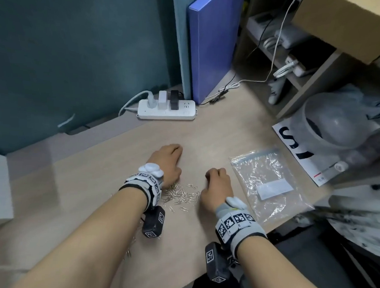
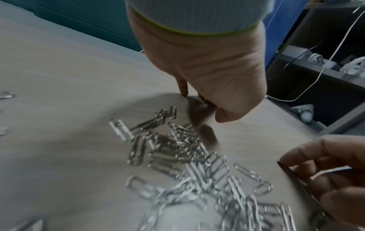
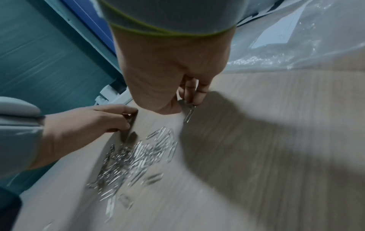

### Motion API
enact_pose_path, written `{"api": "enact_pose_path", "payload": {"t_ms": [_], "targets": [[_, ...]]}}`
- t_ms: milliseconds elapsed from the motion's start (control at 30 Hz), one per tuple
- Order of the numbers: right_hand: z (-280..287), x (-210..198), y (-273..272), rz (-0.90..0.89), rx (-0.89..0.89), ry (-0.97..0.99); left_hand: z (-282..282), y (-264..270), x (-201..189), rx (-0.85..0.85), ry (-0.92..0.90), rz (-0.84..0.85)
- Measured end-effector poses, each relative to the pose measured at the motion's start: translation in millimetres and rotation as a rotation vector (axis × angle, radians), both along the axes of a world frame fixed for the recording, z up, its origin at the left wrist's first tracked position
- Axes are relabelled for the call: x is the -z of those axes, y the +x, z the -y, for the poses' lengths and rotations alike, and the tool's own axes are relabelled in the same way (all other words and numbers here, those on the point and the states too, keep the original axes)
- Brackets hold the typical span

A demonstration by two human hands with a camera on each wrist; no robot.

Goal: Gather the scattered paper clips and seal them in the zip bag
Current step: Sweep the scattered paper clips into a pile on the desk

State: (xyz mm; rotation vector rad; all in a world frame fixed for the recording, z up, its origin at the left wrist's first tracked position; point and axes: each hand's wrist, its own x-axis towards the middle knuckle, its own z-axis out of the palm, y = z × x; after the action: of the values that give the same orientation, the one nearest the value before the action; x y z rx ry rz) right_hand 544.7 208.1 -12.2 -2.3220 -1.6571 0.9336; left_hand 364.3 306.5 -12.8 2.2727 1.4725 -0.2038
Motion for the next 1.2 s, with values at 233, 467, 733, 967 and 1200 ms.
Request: {"api": "enact_pose_path", "payload": {"t_ms": [233, 467, 733, 967, 1200], "targets": [[41.6, 1.3, -60.7, -0.176, -0.061, -0.048, 60.7, -34.2, -3.1, 0.113, -0.017, 0.0], [55.2, -1.7, -72.2, -0.257, 0.002, 0.076, 97.0, -68.4, -9.0, 0.167, 0.091, -0.044], [38.3, 2.9, -32.5, 0.012, -0.056, -0.034, 96.4, -31.6, 10.9, 0.277, -0.03, -0.055], [45.0, 2.6, -67.4, -0.101, -0.232, -0.018, 118.9, -79.6, 7.8, 0.27, 0.062, 0.039], [65.6, 5.2, -85.4, -0.268, -0.11, 0.042, 154.2, -94.0, 15.3, 0.205, 0.138, 0.019]]}}
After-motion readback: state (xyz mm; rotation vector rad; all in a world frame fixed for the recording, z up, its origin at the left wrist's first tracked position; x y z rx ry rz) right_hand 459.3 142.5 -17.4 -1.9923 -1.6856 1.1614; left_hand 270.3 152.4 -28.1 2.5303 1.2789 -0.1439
